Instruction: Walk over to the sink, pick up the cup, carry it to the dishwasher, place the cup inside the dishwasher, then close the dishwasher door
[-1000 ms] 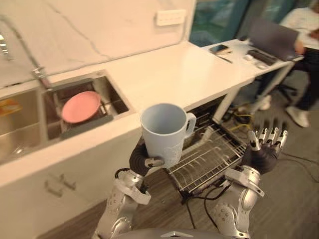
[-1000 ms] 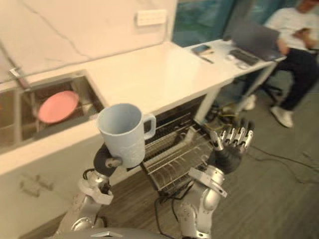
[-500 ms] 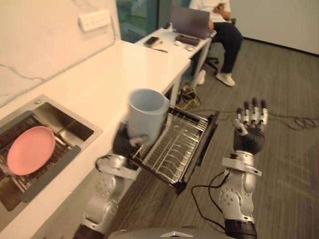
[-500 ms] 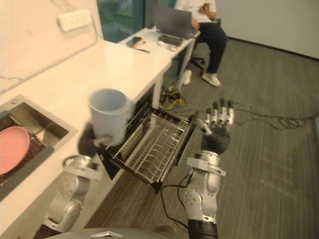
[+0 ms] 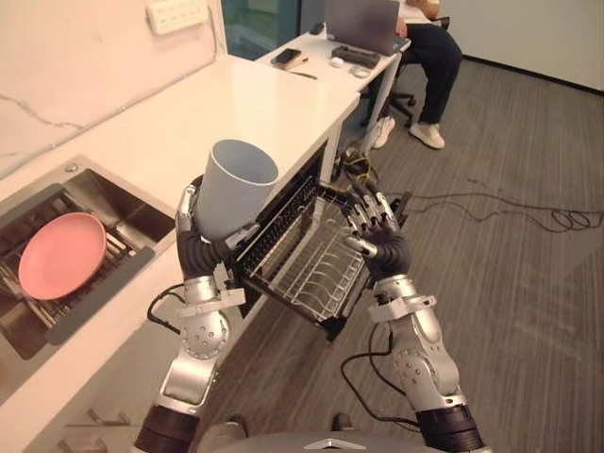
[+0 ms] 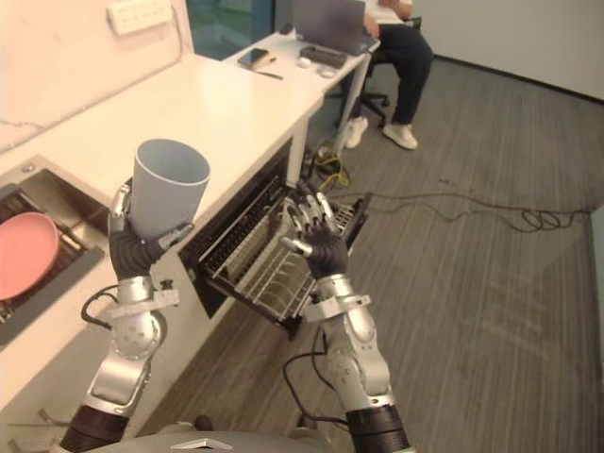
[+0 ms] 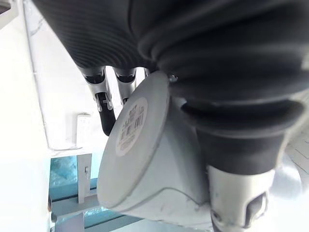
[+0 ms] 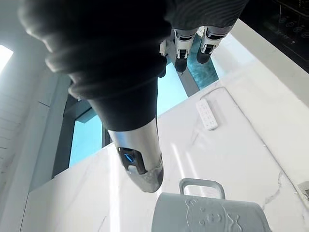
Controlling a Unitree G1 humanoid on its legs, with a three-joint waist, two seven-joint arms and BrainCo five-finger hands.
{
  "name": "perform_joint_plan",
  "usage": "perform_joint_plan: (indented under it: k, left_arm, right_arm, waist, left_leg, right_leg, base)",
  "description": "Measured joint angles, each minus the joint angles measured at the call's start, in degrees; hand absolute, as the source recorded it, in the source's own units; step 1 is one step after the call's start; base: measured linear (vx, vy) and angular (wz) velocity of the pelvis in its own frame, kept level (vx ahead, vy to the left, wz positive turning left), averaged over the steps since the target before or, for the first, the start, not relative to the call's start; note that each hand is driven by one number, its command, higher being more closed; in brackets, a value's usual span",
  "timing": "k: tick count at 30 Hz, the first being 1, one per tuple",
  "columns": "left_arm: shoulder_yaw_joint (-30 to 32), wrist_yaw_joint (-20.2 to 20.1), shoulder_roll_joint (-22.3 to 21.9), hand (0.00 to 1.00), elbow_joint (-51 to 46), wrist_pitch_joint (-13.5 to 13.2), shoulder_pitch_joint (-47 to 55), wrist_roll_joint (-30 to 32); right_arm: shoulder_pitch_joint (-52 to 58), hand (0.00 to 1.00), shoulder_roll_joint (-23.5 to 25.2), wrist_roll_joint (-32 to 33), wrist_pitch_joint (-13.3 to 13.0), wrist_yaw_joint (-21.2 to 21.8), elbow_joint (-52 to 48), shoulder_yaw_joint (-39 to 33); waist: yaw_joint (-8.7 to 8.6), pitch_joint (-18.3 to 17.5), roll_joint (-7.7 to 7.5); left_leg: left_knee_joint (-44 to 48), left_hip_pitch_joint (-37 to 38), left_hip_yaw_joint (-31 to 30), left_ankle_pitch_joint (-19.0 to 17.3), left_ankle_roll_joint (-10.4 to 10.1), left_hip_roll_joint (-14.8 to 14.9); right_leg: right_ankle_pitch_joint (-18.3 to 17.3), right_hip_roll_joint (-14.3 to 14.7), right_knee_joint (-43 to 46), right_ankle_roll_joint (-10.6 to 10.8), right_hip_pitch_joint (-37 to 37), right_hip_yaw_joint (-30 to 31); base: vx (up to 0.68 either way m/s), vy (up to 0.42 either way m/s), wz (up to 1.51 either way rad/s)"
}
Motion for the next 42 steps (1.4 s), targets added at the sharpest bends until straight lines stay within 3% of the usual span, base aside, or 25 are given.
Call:
perform_joint_plan:
  k: [3, 7, 21, 42]
  left_arm:
    - [0.0, 3.7, -0.1, 1.00, 0.8, 0.0, -1.7, 4.1]
    - [-0.6, 5.7, -0.7, 1.00, 0.8, 0.0, -2.5, 6.4]
    - [-8.3, 8.0, -0.7, 1.00, 3.5, 0.1, -3.7, 16.5]
    - [-13.3, 10.3, -0.7, 1.00, 5.5, 2.0, -3.7, 18.8]
  right_arm:
    - [-0.2, 0.00, 0.2, 2.7, 0.1, -0.1, -2.5, 2.7]
    - [-0.5, 0.00, 1.3, 5.2, 0.6, 0.0, -2.8, 5.8]
    - [-3.1, 0.00, 2.3, 10.0, 0.9, -1.1, -2.8, 12.5]
    - [-4.6, 0.00, 2.1, 9.7, -0.2, -7.0, -2.5, 16.8]
  waist:
    - [0.04, 0.0, -0.05]
    - [0.23, 0.2, -0.59]
    - [0.80, 0.1, -0.91]
    - [1.28, -1.7, -0.83]
  left_leg:
    - [-0.9, 0.3, -0.2, 0.3, 0.2, -0.4]
    - [-3.0, 1.2, -0.5, 1.5, 0.6, -1.3]
    - [-4.0, 1.2, -0.9, 2.5, 0.9, -2.2]
    - [-4.2, 1.2, 0.0, 3.0, 1.1, -2.2]
  right_leg:
    - [0.0, -0.1, -0.1, 0.0, 0.1, -0.1]
    - [0.0, -0.6, -0.1, 0.0, 0.2, -0.3]
    - [0.3, -1.3, -0.2, 0.2, 0.3, -1.0]
    - [1.3, -1.2, -1.1, 0.2, 0.0, 0.0]
  base:
    - [-0.01, -0.002, 0.02]
    - [-0.02, 0.018, 0.07]
    - [-0.02, 0.003, 0.03]
    - [-0.03, -0.002, -0.02]
